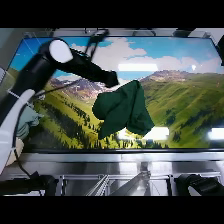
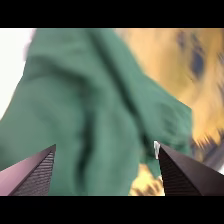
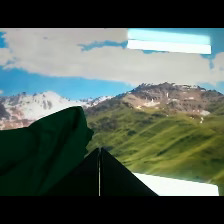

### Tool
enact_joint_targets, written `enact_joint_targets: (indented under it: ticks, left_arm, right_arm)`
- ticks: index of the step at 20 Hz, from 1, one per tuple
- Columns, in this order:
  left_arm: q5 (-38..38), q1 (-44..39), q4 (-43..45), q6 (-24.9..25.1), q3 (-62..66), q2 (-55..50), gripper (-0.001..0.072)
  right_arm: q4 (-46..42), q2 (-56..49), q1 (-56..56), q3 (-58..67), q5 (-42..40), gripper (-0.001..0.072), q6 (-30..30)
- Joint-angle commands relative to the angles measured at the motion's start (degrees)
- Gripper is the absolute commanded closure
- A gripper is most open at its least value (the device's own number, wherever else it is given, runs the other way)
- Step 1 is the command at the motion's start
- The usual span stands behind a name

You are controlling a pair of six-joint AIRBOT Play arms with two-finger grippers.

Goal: Fold the shirts.

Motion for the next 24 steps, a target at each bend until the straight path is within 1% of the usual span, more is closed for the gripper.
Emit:
enact_joint_targets:
  ticks: [1,2,4,6,7,9,10,12,14,16,17,18,19,22,24]
  left_arm:
    - [1.7,14.3,-4.2,-4.1,-9.3,3.3,-0.0013]
    - [3.5,17.2,-4.4,-4.2,-14.1,4.4,-0.0001]
    - [6.5,20.3,-4.4,-4.1,-23.4,4.6,-0.0001]
    - [8.0,19.5,-5.1,-1.9,-29.7,2.7,-0.0002]
    - [9.1,18.1,-7.6,0.6,-31.8,1.2,-0.0001]
    - [12.1,14.4,-15.1,4.9,-33.9,-1.9,-0.0001]
    - [13.6,12.4,-17.8,5.6,-34.1,-3.2,-0.0001]
    - [14.7,8.8,-18.9,5.7,-32.6,-6.3,-0.0001]
    - [14.0,6.3,-19.2,5.5,-29.4,-8.7,0.0]
    - [14.3,5.6,-18.7,3.7,-26.5,-8.9,0.0172]
    - [14.0,6.2,-18.7,3.1,-24.9,-8.8,0.0286]
    - [12.9,6.9,-18.3,3.1,-23.4,-8.8,0.0463]
    - [11.7,7.8,-16.9,3.2,-22.1,-8.8,0.0698]
    - [8.8,9.4,-13.7,2.7,-18.6,-8.8,0.0693]
    - [7.2,10.6,-12.6,2.7,-16.0,-8.8,0.0693]
  right_arm:
    - [0.0,-0.1,0.0,0.0,0.3,0.0688,0.0]
    - [0.1,-0.3,0.0,0.0,0.4,0.0689,0.0]
    - [0.1,-0.9,0.0,0.0,0.9,0.0688,0.2]
    - [0.2,-2.0,0.0,0.0,2.1,0.0689,0.5]
    - [0.9,-2.6,0.0,0.0,2.4,0.0689,1.1]
    - [3.3,-3.8,0.0,0.0,2.5,0.0689,1.0]
    - [4.2,-4.3,0.0,0.0,2.5,0.0689,1.0]
    - [4.7,-4.7,0.0,0.0,2.5,0.0689,1.0]
    - [4.7,-4.6,0.0,0.0,2.6,0.0689,1.0]
    - [4.5,-4.5,0.0,0.0,4.5,0.0688,1.0]
    - [3.6,-4.6,0.0,0.0,6.0,0.0688,1.0]
    - [2.4,-4.6,0.0,-0.1,7.4,0.0688,1.0]
    - [1.5,-4.5,-0.1,-0.5,8.1,0.0689,1.0]
    - [1.6,-4.7,-3.0,-4.0,9.5,0.069,1.0]
    - [4.9,-4.8,-8.3,-10.0,8.9,0.0689,0.6]
